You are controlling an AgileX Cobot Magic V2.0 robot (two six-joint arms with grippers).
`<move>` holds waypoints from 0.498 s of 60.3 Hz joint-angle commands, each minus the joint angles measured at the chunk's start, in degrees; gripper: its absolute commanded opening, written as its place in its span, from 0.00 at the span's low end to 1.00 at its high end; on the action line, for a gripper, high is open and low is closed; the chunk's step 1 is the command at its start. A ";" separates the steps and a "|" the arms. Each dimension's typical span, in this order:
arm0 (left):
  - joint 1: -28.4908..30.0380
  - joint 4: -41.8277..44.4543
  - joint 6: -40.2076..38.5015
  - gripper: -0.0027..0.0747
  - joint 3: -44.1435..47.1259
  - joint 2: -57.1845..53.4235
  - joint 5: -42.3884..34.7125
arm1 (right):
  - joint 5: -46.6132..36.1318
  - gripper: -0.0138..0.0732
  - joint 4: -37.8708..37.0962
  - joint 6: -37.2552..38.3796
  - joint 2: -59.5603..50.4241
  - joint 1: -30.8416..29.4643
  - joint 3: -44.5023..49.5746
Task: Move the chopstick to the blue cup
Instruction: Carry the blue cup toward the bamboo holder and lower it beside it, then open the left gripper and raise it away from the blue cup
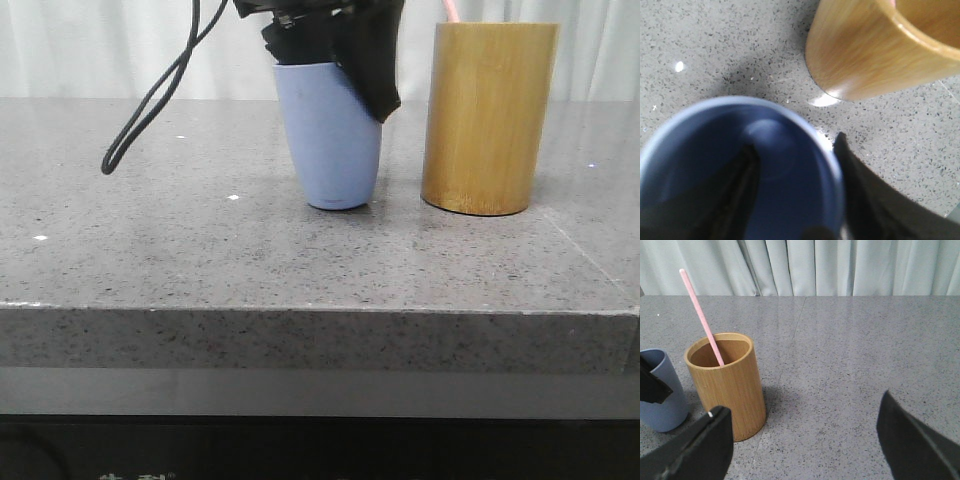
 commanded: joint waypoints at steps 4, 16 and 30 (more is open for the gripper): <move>-0.40 -0.86 -0.25 0.54 -4.30 -3.03 1.10 | -3.77 0.85 0.02 -0.37 0.61 0.11 -2.05; -0.40 -0.86 -0.25 0.54 -11.94 -3.31 4.35 | -3.45 0.85 0.02 -0.37 0.61 0.11 -1.89; -0.40 -0.62 -0.25 0.54 -17.63 -4.62 4.35 | -3.04 0.85 0.02 -0.37 0.61 0.11 -1.87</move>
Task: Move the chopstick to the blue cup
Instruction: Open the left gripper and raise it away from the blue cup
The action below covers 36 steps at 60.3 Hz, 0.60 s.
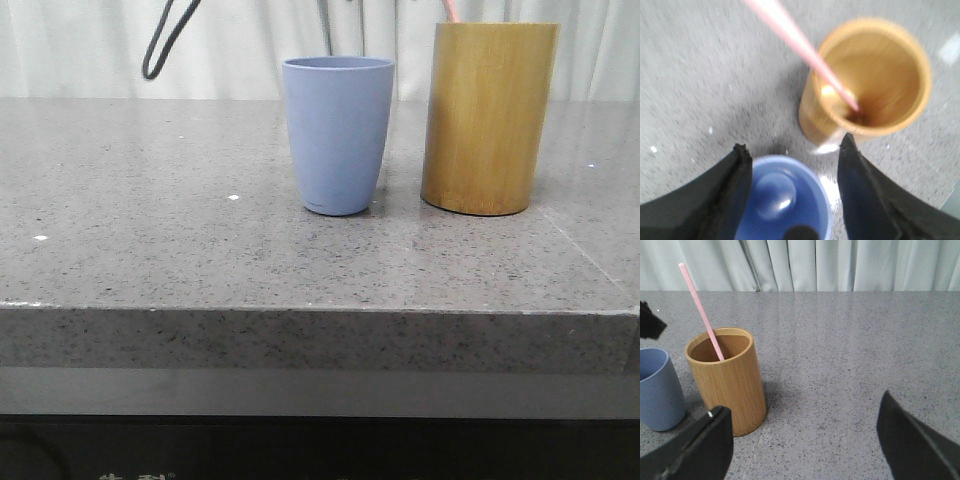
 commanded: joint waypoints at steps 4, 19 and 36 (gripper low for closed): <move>-0.30 0.00 -0.25 0.53 -2.72 -5.50 0.80 | -3.97 0.85 0.02 -0.37 0.61 0.11 -1.87; 0.70 7.08 -1.33 0.14 -2.72 -8.23 0.80 | -3.97 0.85 0.02 -0.37 0.61 0.11 -1.87; 8.20 7.22 -2.84 0.01 -1.17 -13.94 0.80 | -3.96 0.85 0.02 -0.37 0.61 0.11 -1.87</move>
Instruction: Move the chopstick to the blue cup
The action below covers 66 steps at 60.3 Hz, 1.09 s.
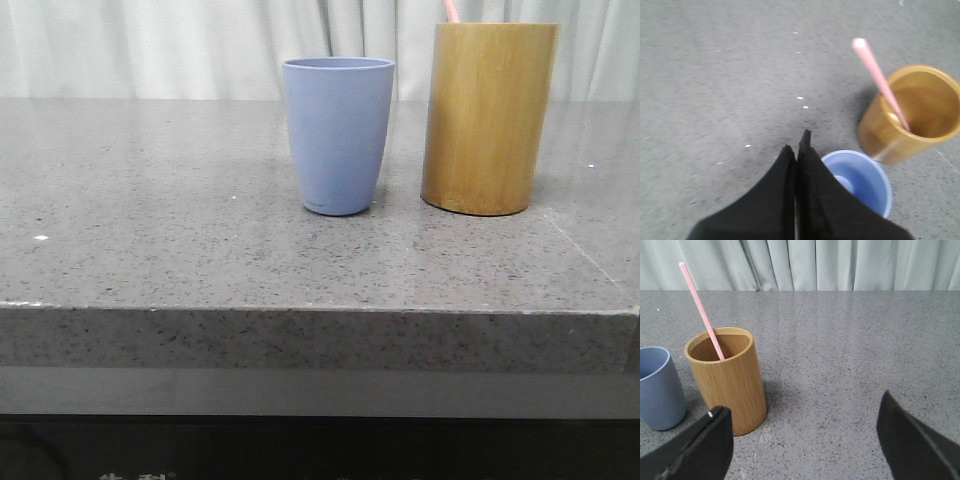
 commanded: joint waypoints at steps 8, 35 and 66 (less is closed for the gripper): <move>9.42 0.19 -2.11 0.01 4.64 -11.23 0.09 | -4.00 0.85 0.02 -0.37 0.61 0.11 -1.87; 25.54 0.19 -3.49 0.01 46.31 -38.74 -18.66 | -4.68 0.85 0.02 -0.37 1.49 0.11 -2.18; 25.78 -0.94 -3.49 0.01 90.85 -79.17 -43.04 | -5.54 0.85 0.02 -3.72 14.14 5.02 -9.42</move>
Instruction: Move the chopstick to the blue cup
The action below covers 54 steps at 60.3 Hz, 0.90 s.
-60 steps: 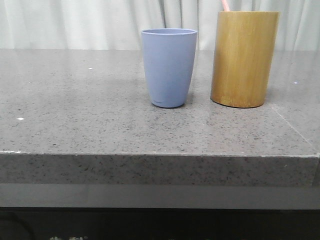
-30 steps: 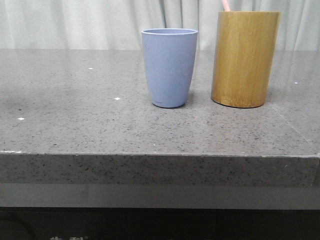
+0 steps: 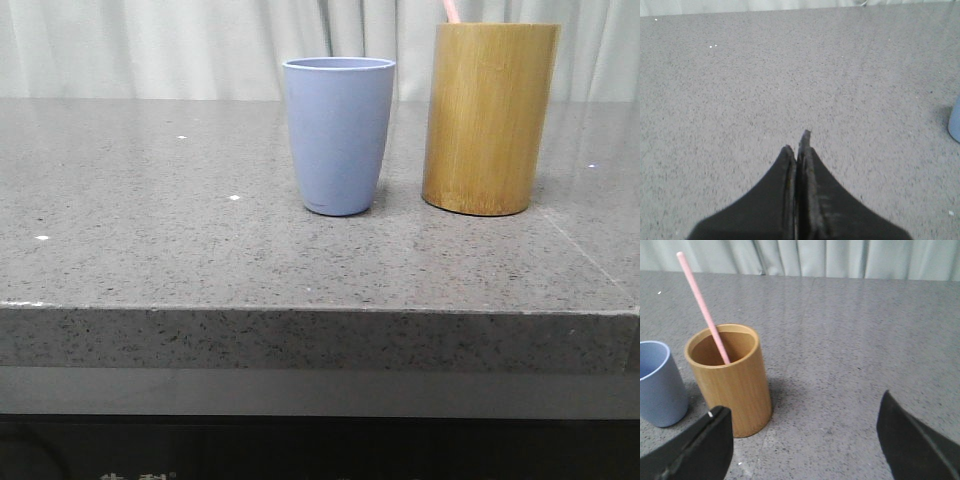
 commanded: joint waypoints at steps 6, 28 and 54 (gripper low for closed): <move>0.21 -0.96 -0.64 0.01 7.06 -11.72 -6.55 | -8.01 0.85 0.12 -1.59 6.96 4.96 -5.20; 0.21 -1.18 -0.64 0.01 11.71 -23.29 -8.15 | -14.63 0.85 -3.20 -1.70 29.42 15.33 -20.87; 0.21 -1.18 -0.64 0.01 11.71 -23.18 -8.15 | -13.80 0.78 -3.38 -1.70 48.43 16.43 -38.26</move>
